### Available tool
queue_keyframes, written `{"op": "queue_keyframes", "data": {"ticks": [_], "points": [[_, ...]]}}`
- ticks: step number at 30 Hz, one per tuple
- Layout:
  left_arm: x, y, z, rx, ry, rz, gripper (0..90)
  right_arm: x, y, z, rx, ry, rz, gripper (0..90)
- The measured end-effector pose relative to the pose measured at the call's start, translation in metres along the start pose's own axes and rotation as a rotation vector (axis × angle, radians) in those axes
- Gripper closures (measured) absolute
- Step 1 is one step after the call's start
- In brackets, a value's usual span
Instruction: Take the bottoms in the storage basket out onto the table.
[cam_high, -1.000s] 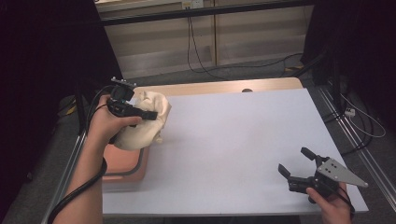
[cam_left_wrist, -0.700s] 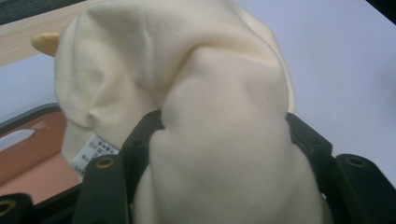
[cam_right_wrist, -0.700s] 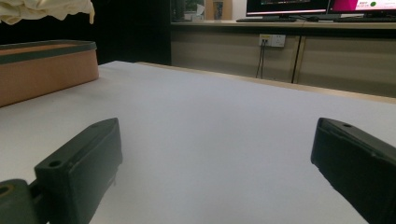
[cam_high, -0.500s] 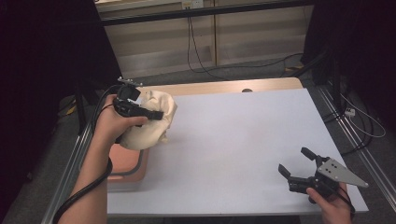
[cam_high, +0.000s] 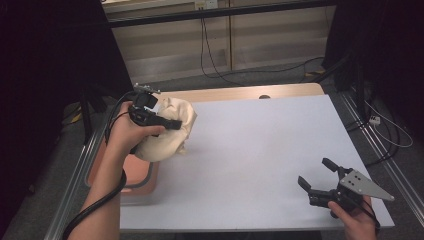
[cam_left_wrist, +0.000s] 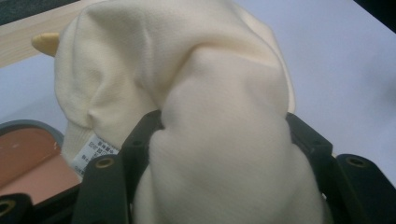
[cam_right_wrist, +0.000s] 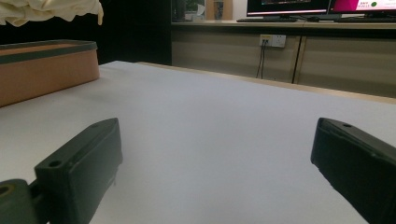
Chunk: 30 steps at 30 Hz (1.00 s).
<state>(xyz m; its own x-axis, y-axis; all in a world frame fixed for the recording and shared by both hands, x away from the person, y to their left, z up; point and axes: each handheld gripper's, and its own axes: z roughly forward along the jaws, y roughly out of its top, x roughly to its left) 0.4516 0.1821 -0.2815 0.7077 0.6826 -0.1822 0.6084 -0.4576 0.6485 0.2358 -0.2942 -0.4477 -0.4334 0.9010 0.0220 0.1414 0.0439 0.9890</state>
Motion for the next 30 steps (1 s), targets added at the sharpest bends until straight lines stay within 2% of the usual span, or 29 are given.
{"op": "queue_keyframes", "data": {"ticks": [10, 20, 30], "points": [[-0.008, 0.001, 0.01, -0.008, -0.018, 0.008, 39.2, 0.001, 0.0, 0.0, 0.003, 0.003, 0.007, 2.0], [-0.017, 0.002, 0.019, -0.011, -0.035, 0.033, 39.0, 0.0, 0.0, 0.0, 0.004, 0.003, 0.005, 2.0], [-0.022, 0.0, 0.03, -0.021, -0.047, 0.035, 38.8, 0.0, 0.0, 0.0, 0.003, 0.004, 0.003, 2.0]]}}
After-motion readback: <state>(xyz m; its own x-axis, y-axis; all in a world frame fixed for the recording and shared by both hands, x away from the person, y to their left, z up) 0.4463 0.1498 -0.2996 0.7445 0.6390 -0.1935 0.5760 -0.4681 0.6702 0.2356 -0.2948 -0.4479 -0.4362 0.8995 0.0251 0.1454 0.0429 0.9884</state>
